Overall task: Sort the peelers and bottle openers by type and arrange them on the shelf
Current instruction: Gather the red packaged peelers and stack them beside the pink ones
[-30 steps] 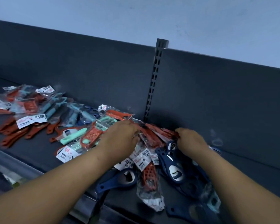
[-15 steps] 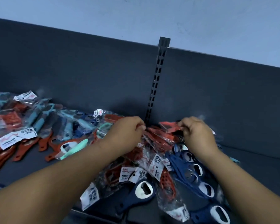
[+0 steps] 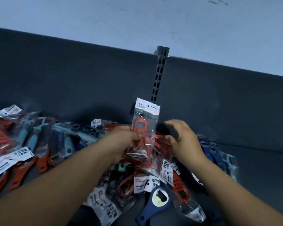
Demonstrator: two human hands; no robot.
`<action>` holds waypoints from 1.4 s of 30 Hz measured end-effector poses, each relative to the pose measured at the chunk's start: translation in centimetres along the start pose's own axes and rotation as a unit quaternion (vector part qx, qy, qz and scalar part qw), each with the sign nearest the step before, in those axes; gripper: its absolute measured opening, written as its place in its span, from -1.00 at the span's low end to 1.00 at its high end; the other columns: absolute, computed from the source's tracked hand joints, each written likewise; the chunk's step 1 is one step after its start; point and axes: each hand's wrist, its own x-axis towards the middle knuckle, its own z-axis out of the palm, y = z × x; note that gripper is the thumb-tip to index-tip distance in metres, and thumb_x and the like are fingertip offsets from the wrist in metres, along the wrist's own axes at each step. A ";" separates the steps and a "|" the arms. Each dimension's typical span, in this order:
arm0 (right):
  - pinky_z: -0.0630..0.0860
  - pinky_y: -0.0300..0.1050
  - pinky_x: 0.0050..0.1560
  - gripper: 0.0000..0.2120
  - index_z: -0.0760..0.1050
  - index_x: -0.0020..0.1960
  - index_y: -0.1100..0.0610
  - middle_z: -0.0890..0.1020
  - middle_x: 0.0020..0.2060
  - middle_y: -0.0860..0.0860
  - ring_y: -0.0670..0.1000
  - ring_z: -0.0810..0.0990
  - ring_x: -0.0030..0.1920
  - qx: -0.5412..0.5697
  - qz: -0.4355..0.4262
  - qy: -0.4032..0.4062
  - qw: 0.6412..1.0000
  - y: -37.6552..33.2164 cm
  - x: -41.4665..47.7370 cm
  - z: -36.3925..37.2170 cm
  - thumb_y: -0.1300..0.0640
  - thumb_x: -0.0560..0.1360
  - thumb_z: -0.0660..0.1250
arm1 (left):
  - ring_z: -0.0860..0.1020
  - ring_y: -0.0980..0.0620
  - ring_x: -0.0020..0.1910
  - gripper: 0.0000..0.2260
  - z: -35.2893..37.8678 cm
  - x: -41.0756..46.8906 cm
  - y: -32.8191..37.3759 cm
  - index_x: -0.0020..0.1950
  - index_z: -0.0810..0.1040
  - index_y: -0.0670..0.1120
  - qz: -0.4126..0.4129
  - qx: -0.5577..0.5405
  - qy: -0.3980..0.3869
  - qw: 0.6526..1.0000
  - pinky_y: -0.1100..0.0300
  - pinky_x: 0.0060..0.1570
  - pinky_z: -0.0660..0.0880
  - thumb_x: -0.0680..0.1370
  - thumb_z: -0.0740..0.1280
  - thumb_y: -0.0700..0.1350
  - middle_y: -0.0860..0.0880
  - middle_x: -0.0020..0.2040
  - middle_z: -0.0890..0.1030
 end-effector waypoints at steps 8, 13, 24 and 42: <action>0.44 -0.11 0.23 -0.61 0.45 0.35 0.02 0.57 0.24 0.01 0.07 0.53 0.23 -0.130 0.124 -0.189 0.965 2.4 1.5 0.1 0.13 0.53 0.32 | 0.62 -0.09 -0.33 -0.88 -1.1 0.2 -0.4 -0.10 0.56 -0.21 0.001 0.022 0.040 0.999 0.06 -0.20 0.58 0.55 0.25 -0.35 -0.18 -0.29 0.67; 0.47 -0.08 0.12 -0.78 0.54 0.13 0.03 0.60 0.09 0.01 0.09 0.53 0.12 -0.153 0.103 -0.169 0.968 3.3 2.1 0.8 0.16 0.49 0.34 | 0.65 -0.09 -0.34 -0.88 -0.4 0.7 -1.0 -0.03 0.56 -0.24 -0.004 0.009 0.061 0.998 0.04 -0.21 0.59 0.55 0.24 -0.36 -0.20 -0.27 0.69; 0.37 -0.19 -0.37 -0.75 0.39 -0.29 0.07 0.51 -0.28 0.06 0.01 0.44 -0.37 0.065 0.159 -0.073 0.982 4.0 2.5 0.5 0.25 0.44 0.41 | 0.60 -0.12 -0.32 -0.81 0.7 0.6 -0.8 0.11 0.52 -0.27 -0.033 -0.035 0.083 0.995 0.07 -0.23 0.56 0.57 0.18 -0.25 -0.24 -0.18 0.64; 0.54 -0.14 0.04 -0.59 0.41 0.09 -0.14 0.48 0.01 -0.11 -0.12 0.55 0.00 0.202 0.085 -0.085 0.972 -3.3 2.1 -1.4 0.17 0.39 0.50 | 0.62 -0.04 -0.35 -0.91 0.5 0.3 0.1 0.00 0.60 -0.21 0.030 -0.003 0.064 0.997 0.14 -0.27 0.53 0.55 0.33 -0.23 -0.14 -0.24 0.68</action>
